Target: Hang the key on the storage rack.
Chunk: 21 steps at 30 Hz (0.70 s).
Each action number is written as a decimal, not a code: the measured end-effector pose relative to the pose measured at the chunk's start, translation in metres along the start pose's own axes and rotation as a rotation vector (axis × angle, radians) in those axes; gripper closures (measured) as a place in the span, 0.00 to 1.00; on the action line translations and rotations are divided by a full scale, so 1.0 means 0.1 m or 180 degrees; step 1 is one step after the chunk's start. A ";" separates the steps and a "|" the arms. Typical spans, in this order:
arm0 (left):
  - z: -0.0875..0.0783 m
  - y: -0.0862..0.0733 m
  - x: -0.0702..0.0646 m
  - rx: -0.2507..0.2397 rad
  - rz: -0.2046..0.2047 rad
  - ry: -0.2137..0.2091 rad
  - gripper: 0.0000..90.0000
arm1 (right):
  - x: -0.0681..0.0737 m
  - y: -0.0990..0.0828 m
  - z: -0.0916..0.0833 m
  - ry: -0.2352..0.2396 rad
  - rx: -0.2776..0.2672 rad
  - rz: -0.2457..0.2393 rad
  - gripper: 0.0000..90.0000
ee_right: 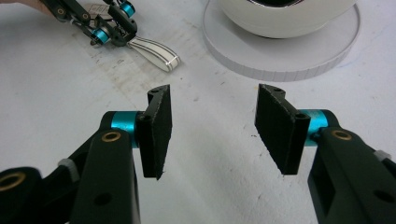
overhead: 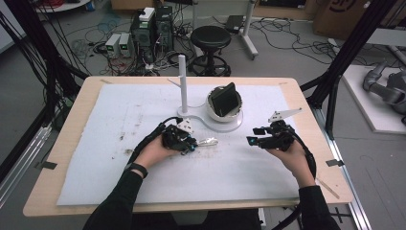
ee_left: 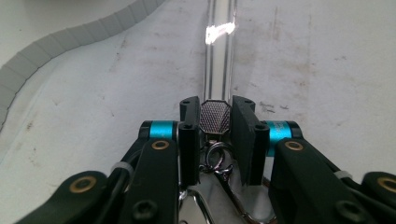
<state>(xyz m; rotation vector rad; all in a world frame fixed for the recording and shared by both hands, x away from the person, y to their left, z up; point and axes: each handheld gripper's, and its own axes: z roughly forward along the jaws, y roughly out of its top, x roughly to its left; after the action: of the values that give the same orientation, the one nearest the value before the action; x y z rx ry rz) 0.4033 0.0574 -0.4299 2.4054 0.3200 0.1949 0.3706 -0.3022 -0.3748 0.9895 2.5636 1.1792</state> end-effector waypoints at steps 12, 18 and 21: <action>-0.33 0.03 0.01 -0.0317 -0.0188 0.0120 0.82 | -0.03 -0.01 -0.03 -0.0023 -0.0038 0.0000 0.53; -0.47 -0.02 0.04 -0.0321 -0.0305 0.0178 0.82 | -0.02 -0.01 -0.04 -0.0031 -0.0039 0.0029 0.53; -0.45 -0.08 0.05 -0.0081 -0.0398 0.0130 0.82 | -0.02 -0.01 -0.03 -0.0036 -0.0035 0.0006 0.53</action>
<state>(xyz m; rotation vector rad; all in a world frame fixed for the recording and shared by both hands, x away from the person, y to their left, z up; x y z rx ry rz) 0.3970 0.0927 -0.4007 2.3497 0.4826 0.1903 0.3708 -0.3058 -0.3739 0.9937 2.5454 1.1835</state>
